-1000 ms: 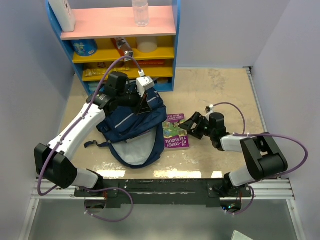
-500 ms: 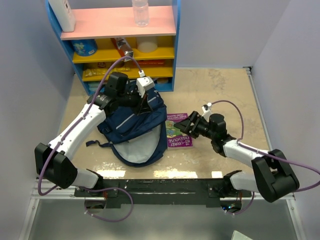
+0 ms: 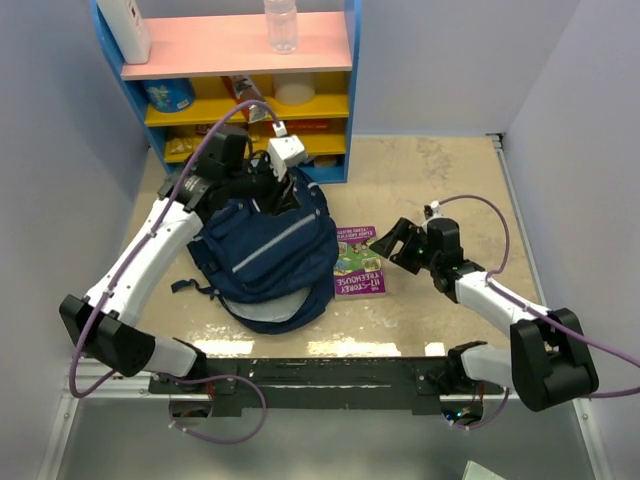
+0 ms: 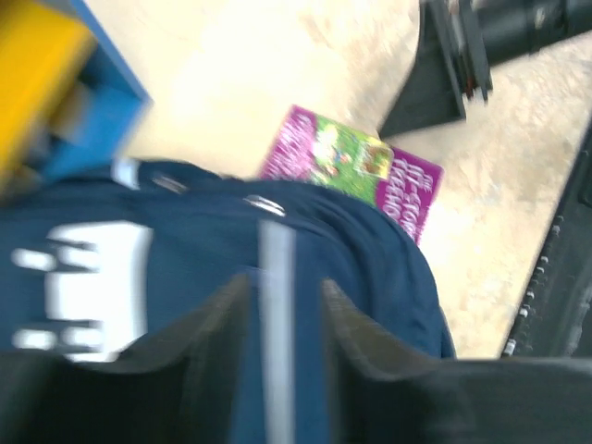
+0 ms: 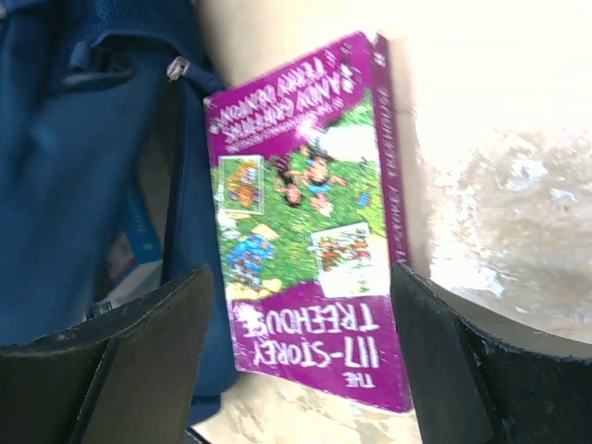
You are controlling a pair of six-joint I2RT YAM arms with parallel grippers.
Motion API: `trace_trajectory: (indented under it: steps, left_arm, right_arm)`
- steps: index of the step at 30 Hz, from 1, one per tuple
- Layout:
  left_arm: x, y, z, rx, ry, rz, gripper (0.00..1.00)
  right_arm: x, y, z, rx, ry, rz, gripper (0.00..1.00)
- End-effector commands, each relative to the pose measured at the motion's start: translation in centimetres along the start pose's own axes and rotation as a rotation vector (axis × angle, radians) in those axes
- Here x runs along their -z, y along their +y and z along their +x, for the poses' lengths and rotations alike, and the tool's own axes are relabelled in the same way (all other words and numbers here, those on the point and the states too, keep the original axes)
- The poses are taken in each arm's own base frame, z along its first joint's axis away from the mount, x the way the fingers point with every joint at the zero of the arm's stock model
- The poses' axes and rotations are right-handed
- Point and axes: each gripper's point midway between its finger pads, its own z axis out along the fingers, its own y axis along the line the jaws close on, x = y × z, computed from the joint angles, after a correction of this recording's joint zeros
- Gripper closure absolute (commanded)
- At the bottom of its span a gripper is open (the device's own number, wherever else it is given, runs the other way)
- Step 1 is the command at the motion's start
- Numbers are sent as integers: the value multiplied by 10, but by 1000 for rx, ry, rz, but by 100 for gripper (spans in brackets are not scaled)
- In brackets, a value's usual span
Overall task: Pack the student bag
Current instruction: Move the student bag to the center of the board.
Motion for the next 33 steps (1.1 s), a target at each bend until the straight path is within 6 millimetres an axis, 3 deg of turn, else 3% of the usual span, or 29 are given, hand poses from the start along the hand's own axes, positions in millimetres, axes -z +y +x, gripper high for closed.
trace_trajectory:
  steps: [1, 2, 3, 6, 7, 8, 10, 13, 15, 16, 18, 22, 25, 29, 33]
  left_arm:
    - [40, -1, -60, -137, -105, -54, 50]
    - [46, -12, -78, -154, -146, 7, 45]
    - [47, -22, -83, -154, -159, 55, 35]
    - [33, -72, -85, -200, -148, 235, 34]
    - [20, -109, -79, -251, -120, 323, 34]
    - [2, -121, -60, -262, -65, 360, 35]
    - [-21, -149, -41, -281, -26, 447, 37]
    - [-69, -158, 17, -224, 110, 524, 44]
    - [-86, -168, 34, -232, 135, 552, 48]
    - [-98, -167, 56, -224, 188, 536, 49]
    - [-107, -170, 70, -219, 212, 521, 53]
    - [-130, -152, 99, -187, 257, 411, 58]
    - [-146, -137, 107, -166, 268, 320, 60]
    - [-167, -102, 104, -159, 272, 137, 64]
    - [-182, -82, 132, -211, 414, 71, 67]
  right_arm:
    - [-4, -18, 10, 22, 32, 52, 20]
    - [-4, -20, 11, 21, 36, 55, 20]
    - [-4, -23, 14, 18, 42, 61, 20]
    - [-5, -27, 17, 12, 47, 70, 19]
    - [-5, -30, 18, 10, 49, 76, 19]
    - [-6, -31, 20, 3, 53, 79, 20]
    - [-7, -34, 22, -6, 54, 82, 20]
    - [-7, -40, 24, -6, 44, 99, 21]
    - [-5, -41, 24, -7, 42, 103, 21]
    - [-3, -41, 23, -1, 38, 107, 21]
    - [-1, -39, 16, 17, 13, 118, 21]
    - [2, -38, 7, 49, -12, 134, 21]
    - [-2, -32, -2, 48, -49, 116, 20]
    - [-5, -27, -16, 47, -101, 105, 21]
    - [-9, -27, -15, 60, -84, 111, 21]
